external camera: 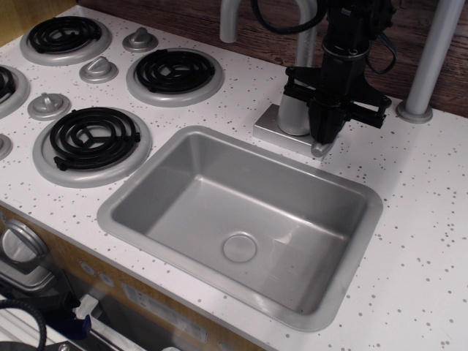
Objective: Lever vertical to front
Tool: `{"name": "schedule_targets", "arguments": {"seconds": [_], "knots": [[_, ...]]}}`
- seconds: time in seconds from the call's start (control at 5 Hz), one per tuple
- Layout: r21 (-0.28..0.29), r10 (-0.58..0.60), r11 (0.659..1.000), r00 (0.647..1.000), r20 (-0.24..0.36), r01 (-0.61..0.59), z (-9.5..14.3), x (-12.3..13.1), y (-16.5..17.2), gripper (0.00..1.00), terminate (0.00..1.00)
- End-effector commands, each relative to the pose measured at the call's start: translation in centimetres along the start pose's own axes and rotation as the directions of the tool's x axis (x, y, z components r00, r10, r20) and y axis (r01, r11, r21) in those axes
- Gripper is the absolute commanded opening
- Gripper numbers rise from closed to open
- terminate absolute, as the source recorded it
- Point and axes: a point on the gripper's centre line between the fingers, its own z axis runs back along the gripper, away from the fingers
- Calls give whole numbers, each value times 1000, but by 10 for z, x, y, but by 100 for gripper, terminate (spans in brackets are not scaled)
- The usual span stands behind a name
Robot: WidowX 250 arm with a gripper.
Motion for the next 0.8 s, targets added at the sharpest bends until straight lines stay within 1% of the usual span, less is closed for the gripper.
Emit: {"name": "schedule_targets", "arguments": {"seconds": [0.0, 0.2, 0.4, 0.6], "knots": [[30, 26, 999, 999, 28, -27, 36, 1, -1, 100, 0], [67, 47, 997, 999, 19, -48, 49, -8, -6, 100, 0], [93, 70, 993, 998, 7, -71, 61, -14, -11, 100, 0], [95, 75, 993, 997, 16, -76, 63, -16, -11, 100, 100]]}}
